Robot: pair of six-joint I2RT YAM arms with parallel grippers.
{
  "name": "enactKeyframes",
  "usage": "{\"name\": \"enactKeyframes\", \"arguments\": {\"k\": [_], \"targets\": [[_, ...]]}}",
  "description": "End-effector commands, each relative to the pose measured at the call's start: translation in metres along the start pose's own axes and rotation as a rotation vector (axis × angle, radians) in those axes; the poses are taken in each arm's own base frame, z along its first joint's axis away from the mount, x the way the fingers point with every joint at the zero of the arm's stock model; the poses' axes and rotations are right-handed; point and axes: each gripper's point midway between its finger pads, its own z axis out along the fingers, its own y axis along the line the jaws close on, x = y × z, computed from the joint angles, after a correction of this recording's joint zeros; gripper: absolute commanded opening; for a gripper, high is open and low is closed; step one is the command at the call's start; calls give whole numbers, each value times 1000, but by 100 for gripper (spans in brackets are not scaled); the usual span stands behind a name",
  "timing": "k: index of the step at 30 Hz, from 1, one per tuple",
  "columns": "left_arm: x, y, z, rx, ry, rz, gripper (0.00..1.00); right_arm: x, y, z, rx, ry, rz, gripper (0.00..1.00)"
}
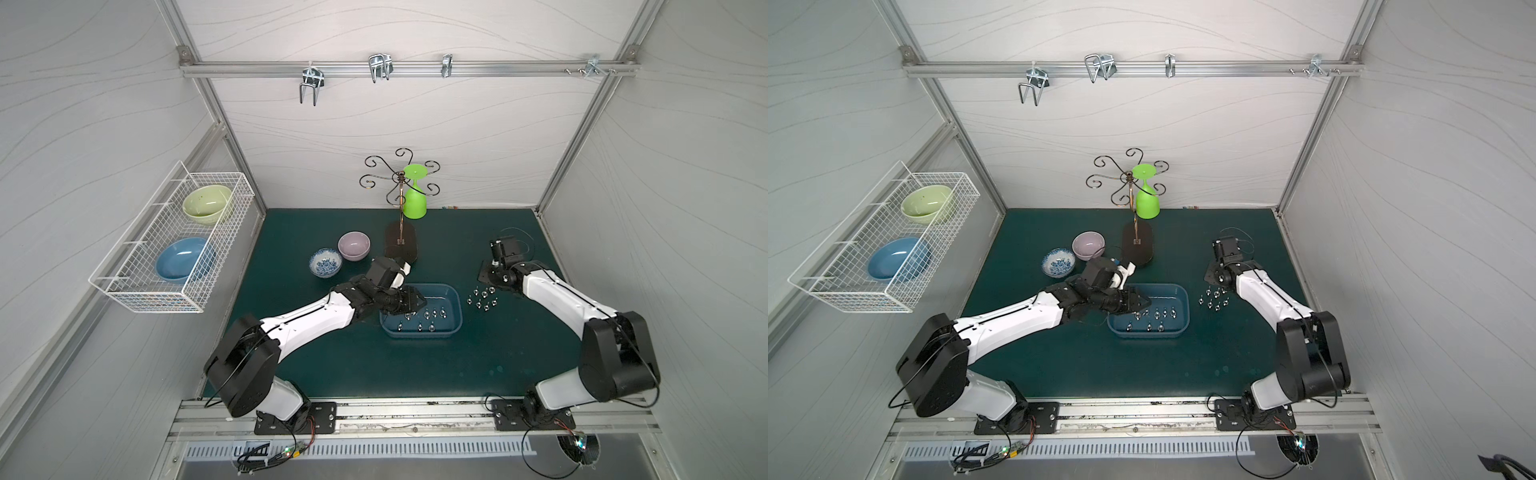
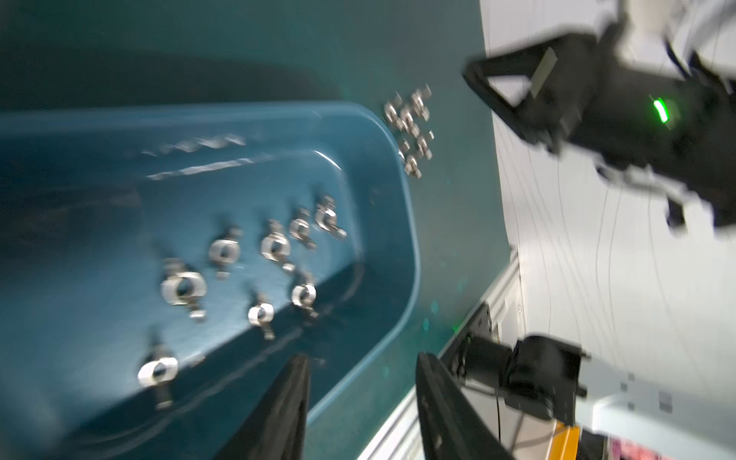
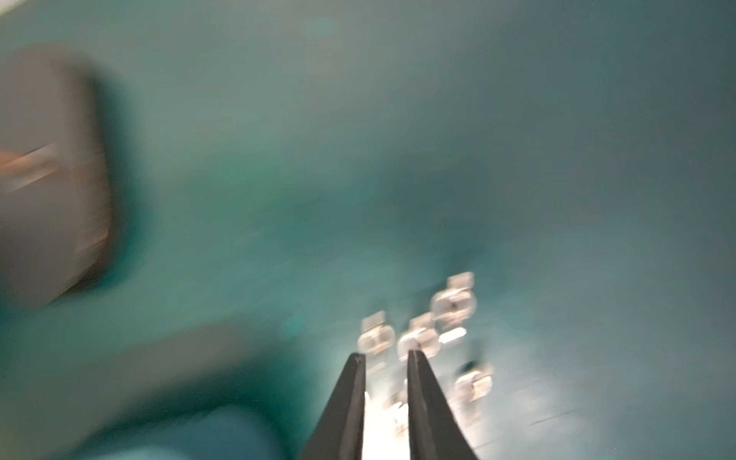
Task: Take out the wing nut from the storage box
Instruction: Place the wing nut at the center of the board.
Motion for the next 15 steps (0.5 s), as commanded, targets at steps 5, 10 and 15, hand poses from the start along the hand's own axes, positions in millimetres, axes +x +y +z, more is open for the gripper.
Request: {"name": "enactKeyframes", "arguments": {"k": [5, 10, 15], "targets": [[-21, 83, -36, -115, -148, -231, 48, 70, 103, -14, -150, 124, -246, 24], [-19, 98, -46, -144, -180, -254, 48, 98, 135, 7, -212, 201, -269, 26], [-17, 99, -44, -141, -163, -256, 48, 107, 153, 17, -257, 227, -280, 28]]}}
